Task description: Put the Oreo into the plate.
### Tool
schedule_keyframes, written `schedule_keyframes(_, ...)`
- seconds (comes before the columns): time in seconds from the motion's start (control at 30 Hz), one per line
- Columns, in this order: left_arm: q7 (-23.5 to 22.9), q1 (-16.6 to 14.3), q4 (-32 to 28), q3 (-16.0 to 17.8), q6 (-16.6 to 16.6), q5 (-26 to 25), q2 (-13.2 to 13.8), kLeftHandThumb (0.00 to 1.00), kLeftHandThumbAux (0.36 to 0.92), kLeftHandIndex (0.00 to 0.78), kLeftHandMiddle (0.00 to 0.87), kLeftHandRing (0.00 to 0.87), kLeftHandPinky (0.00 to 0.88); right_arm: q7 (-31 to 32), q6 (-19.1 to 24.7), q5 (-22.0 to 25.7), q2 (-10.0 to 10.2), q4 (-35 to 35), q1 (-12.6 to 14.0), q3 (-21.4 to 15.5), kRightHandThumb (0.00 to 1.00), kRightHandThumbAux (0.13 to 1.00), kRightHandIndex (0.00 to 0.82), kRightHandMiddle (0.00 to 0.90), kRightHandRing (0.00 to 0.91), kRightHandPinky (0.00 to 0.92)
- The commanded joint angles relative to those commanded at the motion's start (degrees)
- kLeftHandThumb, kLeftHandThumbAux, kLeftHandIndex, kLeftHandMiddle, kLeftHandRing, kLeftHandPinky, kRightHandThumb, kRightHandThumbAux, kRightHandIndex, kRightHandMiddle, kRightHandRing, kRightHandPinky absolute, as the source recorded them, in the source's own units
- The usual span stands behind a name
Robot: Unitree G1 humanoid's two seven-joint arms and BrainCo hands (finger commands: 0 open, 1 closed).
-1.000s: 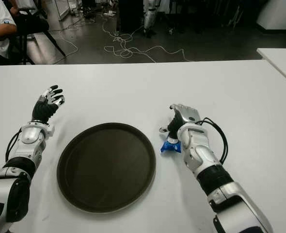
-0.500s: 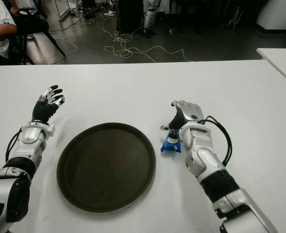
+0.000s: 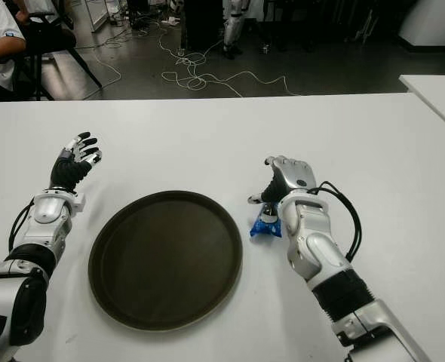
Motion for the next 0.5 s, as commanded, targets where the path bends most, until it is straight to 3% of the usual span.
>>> schedule_keyframes(0.5, -0.69, 0.03, -0.23, 0.91, 0.10, -1.00, -0.25, 0.007, 0.717, 0.136, 0.176, 0.147, 0.109, 0.03, 0.07, -1.03, -0.32, -3.40, 3.77, -0.06, 0.000, 0.681, 0.217, 0.218, 0.216, 0.187)
